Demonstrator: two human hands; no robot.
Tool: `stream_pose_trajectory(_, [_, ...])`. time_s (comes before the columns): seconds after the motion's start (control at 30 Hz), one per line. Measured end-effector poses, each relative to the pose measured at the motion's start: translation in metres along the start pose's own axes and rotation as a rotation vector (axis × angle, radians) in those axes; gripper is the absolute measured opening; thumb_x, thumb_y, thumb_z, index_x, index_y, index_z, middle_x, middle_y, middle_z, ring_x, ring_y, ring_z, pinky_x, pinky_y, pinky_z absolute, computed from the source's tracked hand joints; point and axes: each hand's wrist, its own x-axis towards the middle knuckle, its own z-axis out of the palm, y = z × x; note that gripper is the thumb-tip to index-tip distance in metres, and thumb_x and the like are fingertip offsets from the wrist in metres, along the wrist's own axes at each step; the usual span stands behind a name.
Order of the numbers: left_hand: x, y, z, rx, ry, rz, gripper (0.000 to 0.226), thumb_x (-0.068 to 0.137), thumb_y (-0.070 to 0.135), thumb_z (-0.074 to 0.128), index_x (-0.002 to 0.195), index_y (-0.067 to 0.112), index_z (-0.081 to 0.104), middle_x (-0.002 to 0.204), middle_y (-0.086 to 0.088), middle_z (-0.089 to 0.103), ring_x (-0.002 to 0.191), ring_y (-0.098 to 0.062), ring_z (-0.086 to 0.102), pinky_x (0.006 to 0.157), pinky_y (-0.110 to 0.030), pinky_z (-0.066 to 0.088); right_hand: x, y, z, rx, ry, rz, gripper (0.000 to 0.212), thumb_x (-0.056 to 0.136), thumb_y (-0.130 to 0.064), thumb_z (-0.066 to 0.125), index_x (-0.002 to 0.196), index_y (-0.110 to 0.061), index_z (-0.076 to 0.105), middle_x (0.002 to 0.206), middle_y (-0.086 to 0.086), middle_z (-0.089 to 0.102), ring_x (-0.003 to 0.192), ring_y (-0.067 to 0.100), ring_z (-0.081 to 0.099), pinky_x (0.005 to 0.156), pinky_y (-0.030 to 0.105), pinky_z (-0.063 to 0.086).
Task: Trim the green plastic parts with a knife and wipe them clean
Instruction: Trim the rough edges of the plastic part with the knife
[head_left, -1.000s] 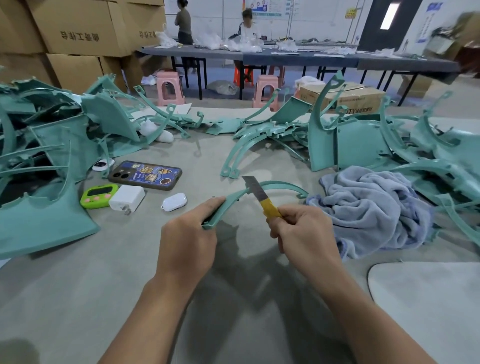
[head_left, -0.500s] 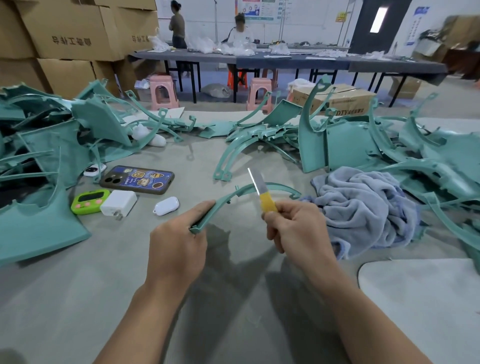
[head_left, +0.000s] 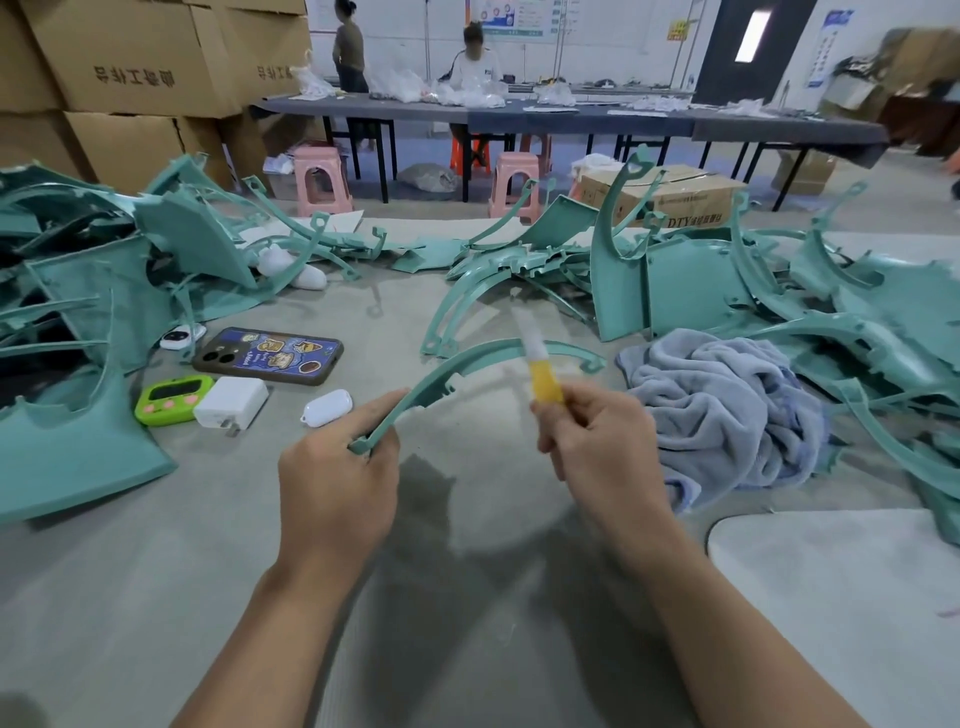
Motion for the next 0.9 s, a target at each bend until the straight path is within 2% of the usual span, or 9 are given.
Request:
stream_pose_trajectory(0.1, [0.001, 0.005, -0.001, 0.015, 0.010, 0.029, 0.037, 0.082, 0.003, 0.060, 0.104, 0.031, 0.046, 0.059, 0.027, 0.049, 0.052, 0.006, 0.044, 0.052, -0.001, 0.031, 0.005, 0.008, 0.004, -0.217, 0.098, 0.052, 0.030, 0.090, -0.029, 0.062, 0.065, -0.012, 0.059, 0.056, 0.001, 0.060, 0.055, 0.017, 0.054, 0.052, 0.029, 0.037])
stream_pose_trajectory(0.23, [0.003, 0.003, -0.003, 0.011, -0.001, -0.026, 0.049, 0.078, 0.010, 0.065, 0.105, 0.048, 0.050, 0.063, 0.034, 0.055, 0.057, 0.012, 0.050, 0.055, 0.000, 0.034, 0.025, 0.030, -0.026, -0.138, 0.279, 0.404, 0.030, 0.089, -0.025, 0.066, 0.063, -0.011, 0.067, 0.063, 0.005, 0.067, 0.069, 0.031, 0.062, 0.060, 0.036, 0.046])
stream_pose_trajectory(0.3, [0.006, 0.001, -0.005, -0.100, -0.032, -0.142, 0.060, 0.075, 0.021, 0.069, 0.123, 0.054, 0.055, 0.082, 0.042, 0.062, 0.075, 0.017, 0.057, 0.064, 0.004, 0.037, 0.024, 0.030, -0.031, -0.020, 0.299, 0.378, 0.026, 0.082, -0.022, 0.065, 0.057, -0.013, 0.065, 0.056, 0.005, 0.064, 0.062, 0.031, 0.061, 0.060, 0.037, 0.048])
stream_pose_trajectory(0.4, [0.013, -0.004, -0.005, -0.273, -0.013, -0.350, 0.073, 0.068, 0.030, 0.077, 0.137, 0.044, 0.056, 0.102, 0.047, 0.061, 0.092, 0.017, 0.061, 0.075, -0.003, 0.046, 0.012, 0.015, -0.022, 0.111, 0.280, 0.188, 0.024, 0.083, -0.028, 0.060, 0.065, -0.012, 0.062, 0.051, 0.004, 0.057, 0.046, 0.017, 0.047, 0.049, 0.033, 0.039])
stream_pose_trajectory(0.5, [0.016, -0.010, -0.002, -0.425, -0.056, -0.636, 0.045, 0.071, 0.017, 0.086, 0.111, 0.031, 0.071, 0.093, 0.021, 0.076, 0.078, 0.000, 0.072, 0.068, -0.027, 0.056, 0.004, 0.004, -0.015, 0.036, 0.207, -0.029, 0.027, 0.088, -0.036, 0.056, 0.078, -0.011, 0.062, 0.062, 0.008, 0.058, 0.057, 0.027, 0.048, 0.054, 0.040, 0.040])
stream_pose_trajectory(0.57, [0.015, -0.011, -0.001, -0.497, -0.137, -0.793, 0.031, 0.074, 0.008, 0.084, 0.095, 0.030, 0.075, 0.089, 0.003, 0.079, 0.075, -0.018, 0.076, 0.069, -0.041, 0.062, -0.001, 0.002, -0.013, -0.039, 0.171, -0.131, 0.024, 0.091, -0.032, 0.058, 0.080, -0.012, 0.062, 0.063, 0.006, 0.056, 0.059, 0.023, 0.047, 0.056, 0.036, 0.038])
stream_pose_trajectory(0.67, [0.015, -0.007, -0.003, -0.593, -0.237, -0.868, 0.040, 0.078, 0.002, 0.078, 0.074, 0.042, 0.077, 0.083, -0.006, 0.079, 0.073, -0.030, 0.076, 0.065, -0.048, 0.062, -0.003, 0.006, -0.011, -0.217, 0.027, -0.180, 0.021, 0.093, -0.022, 0.063, 0.074, -0.013, 0.057, 0.058, 0.004, 0.052, 0.056, 0.021, 0.045, 0.052, 0.032, 0.034])
stream_pose_trajectory(0.8, [0.017, -0.004, -0.006, -0.629, -0.316, -0.921, 0.020, 0.079, 0.002, 0.076, 0.094, 0.015, 0.073, 0.085, -0.015, 0.077, 0.066, -0.032, 0.075, 0.051, -0.041, 0.057, 0.003, 0.012, -0.007, -0.483, -0.054, -0.149, 0.026, 0.092, -0.019, 0.061, 0.069, -0.011, 0.054, 0.056, 0.004, 0.051, 0.056, 0.022, 0.043, 0.051, 0.032, 0.027])
stream_pose_trajectory(0.9, [0.016, -0.004, -0.005, -0.609, -0.339, -0.928, 0.021, 0.079, -0.001, 0.075, 0.098, 0.009, 0.070, 0.081, -0.016, 0.077, 0.061, -0.031, 0.074, 0.047, -0.038, 0.055, 0.013, 0.016, -0.011, -0.533, 0.069, 0.054, 0.029, 0.093, -0.017, 0.055, 0.066, -0.010, 0.048, 0.057, 0.001, 0.048, 0.060, 0.029, 0.043, 0.054, 0.038, 0.021])
